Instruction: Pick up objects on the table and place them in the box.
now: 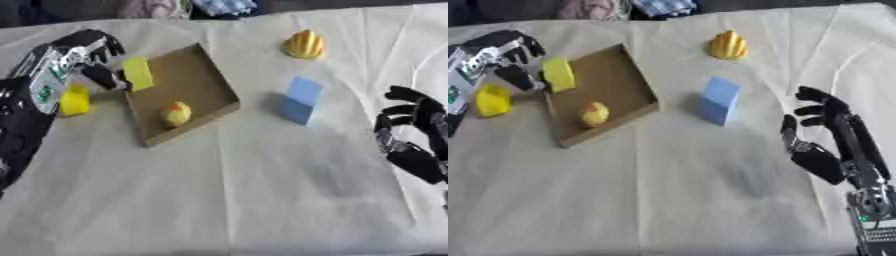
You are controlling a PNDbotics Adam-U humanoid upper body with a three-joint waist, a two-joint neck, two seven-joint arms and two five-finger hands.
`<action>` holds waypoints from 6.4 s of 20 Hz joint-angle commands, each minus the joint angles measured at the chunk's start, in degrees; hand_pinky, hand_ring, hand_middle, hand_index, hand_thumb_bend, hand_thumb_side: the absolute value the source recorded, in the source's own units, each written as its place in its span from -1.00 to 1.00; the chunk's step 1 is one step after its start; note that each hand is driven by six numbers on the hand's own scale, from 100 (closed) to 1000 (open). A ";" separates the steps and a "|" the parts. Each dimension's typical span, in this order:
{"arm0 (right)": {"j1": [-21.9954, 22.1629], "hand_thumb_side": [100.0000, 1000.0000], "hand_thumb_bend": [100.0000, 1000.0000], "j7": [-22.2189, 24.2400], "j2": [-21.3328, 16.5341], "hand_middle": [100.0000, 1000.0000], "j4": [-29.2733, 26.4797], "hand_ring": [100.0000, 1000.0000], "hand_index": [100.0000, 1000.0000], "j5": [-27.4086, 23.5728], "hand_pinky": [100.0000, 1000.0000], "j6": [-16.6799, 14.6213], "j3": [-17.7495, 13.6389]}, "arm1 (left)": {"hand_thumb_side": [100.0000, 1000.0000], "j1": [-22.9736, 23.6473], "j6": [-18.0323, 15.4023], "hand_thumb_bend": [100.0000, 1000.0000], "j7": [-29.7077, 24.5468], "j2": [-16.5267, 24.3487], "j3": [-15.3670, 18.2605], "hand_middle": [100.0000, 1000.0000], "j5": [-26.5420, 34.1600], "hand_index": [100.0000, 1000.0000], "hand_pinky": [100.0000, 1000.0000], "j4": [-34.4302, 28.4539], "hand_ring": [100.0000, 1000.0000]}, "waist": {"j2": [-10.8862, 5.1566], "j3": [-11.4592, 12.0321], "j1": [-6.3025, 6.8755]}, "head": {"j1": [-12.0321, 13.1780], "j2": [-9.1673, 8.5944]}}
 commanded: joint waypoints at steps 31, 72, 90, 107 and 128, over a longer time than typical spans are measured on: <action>-0.87 -0.42 -1.00 -0.47 -1.17 0.56 -0.92 0.41 0.76 0.21 0.28 0.16 -0.77 | -0.79 10.32 -5.46 -0.15 -13.64 14.85 1.25 0.38 5.90 0.56 0.42 -7.84 0.32 | -1.38 0.98 0.88 | -1.20 -0.47; -0.75 -0.42 -1.00 0.12 -1.03 0.56 -0.89 0.40 0.76 0.07 0.28 -0.01 -0.44 | -0.89 4.20 -6.27 -0.24 -7.85 6.99 -9.66 0.09 7.04 0.30 0.22 -19.30 0.06 | -1.89 0.59 0.65 | -0.96 -0.08; -3.10 -0.45 -1.00 0.58 -5.32 0.57 -1.14 0.41 0.77 0.27 0.29 0.18 -0.41 | -0.52 11.02 -2.69 0.20 2.74 10.93 0.77 0.32 18.54 0.50 0.44 -35.31 0.29 | -1.67 1.64 0.26 | -1.43 -0.23; -28.08 -0.45 -0.95 7.95 -27.84 0.67 17.01 0.45 0.85 -5.62 0.37 -0.26 3.24 | -0.46 31.24 1.49 0.32 23.50 -0.65 12.24 0.16 35.81 0.41 0.29 -51.05 0.09 | -1.25 6.47 -0.86 | -5.05 -0.92; -54.69 -0.31 -0.65 8.56 -16.31 0.79 72.14 0.54 0.88 20.09 0.44 -1.53 -2.55 | -0.41 37.30 -1.14 0.14 23.14 -19.42 9.74 0.14 39.51 0.39 0.27 -50.56 0.07 | -0.75 13.56 -2.02 | -12.63 -2.96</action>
